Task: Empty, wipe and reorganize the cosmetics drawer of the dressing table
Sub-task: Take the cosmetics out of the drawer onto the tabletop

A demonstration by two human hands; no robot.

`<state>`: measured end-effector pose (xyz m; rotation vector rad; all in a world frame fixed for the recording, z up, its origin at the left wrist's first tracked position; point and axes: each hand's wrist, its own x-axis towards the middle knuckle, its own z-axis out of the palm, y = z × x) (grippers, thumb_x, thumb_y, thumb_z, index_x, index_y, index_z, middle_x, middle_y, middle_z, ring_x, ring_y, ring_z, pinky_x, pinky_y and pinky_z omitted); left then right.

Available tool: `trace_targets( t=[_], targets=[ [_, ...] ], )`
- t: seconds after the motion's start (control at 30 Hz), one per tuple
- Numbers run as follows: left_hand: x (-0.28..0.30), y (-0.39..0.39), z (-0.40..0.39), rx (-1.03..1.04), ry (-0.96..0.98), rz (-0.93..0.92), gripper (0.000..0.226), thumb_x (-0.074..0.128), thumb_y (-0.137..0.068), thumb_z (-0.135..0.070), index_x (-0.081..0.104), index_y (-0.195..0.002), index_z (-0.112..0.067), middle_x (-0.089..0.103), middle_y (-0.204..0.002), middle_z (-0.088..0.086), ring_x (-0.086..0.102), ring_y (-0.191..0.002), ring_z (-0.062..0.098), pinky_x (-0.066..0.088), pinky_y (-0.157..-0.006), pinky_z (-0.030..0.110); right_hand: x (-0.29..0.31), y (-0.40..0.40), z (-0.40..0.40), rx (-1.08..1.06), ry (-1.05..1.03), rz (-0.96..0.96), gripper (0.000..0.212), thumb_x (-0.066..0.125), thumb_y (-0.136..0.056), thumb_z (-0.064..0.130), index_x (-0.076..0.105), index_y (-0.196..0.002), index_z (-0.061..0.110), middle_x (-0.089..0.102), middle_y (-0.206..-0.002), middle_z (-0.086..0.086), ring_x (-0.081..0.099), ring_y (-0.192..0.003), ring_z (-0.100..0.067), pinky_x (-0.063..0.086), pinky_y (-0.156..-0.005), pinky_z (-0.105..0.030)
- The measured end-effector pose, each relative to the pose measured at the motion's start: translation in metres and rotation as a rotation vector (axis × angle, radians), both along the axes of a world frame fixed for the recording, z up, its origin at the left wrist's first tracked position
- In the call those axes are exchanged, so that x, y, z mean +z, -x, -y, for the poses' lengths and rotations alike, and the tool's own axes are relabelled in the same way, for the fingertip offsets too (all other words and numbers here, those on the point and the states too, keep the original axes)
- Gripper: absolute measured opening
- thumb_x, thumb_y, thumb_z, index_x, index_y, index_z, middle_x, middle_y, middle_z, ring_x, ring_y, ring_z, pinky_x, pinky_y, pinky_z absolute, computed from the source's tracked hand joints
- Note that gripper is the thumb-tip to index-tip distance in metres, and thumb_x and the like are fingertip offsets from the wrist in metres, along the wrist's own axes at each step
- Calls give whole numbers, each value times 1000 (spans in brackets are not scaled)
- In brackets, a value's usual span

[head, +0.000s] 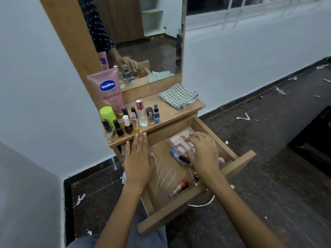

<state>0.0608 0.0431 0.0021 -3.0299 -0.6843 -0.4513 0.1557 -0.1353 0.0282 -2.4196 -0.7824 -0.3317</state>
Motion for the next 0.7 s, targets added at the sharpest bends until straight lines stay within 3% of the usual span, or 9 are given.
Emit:
trace_targets(
  t=[0.07,0.13,0.23,0.33,0.53,0.7],
  targets=[
    [-1,0,0,-10,4,0,66,25,-90,-36,19,-149,-6,13,-157,8,13,-145,20,8,-116,43,1,3,10,-68,65,-168,39,68,-73,7,63,-110,16,61,-114,-4,54,-107,-25,44,-90,-37],
    [0,1,0,-28,14,14,69,17,-89,-39,18,-149,-6,13,-157,9,12,-145,21,7,-116,43,-1,5,11,-153,139,-345,44,66,-77,10,53,-119,20,56,-119,-4,52,-108,-25,43,-92,-45],
    [1,1,-1,-40,8,18,71,13,-88,-41,18,-149,-5,13,-157,9,11,-145,21,7,-116,44,-1,5,8,-274,184,-451,38,61,-83,7,45,-114,23,56,-110,-4,54,-104,-31,40,-89,-55],
    [2,1,0,-36,4,-1,72,12,-88,-42,17,-149,-5,11,-157,9,10,-145,20,6,-116,44,0,-1,8,-314,192,-481,21,59,-88,11,50,-106,19,52,-92,-3,54,-101,-30,41,-89,-53],
    [6,1,2,-5,-8,-23,68,18,-89,-38,20,-149,-5,14,-157,10,14,-145,21,6,-116,43,8,-10,8,-312,191,-512,12,67,-83,17,58,-89,21,61,-90,-5,57,-83,-26,50,-85,-46],
    [5,0,1,-16,0,-38,67,33,-97,-33,3,-151,-8,-4,-158,6,-4,-145,17,-9,-113,38,25,-5,-14,-157,-2,-345,15,69,-80,15,60,-92,13,65,-87,-7,60,-81,-25,42,-65,-29]
  ],
)
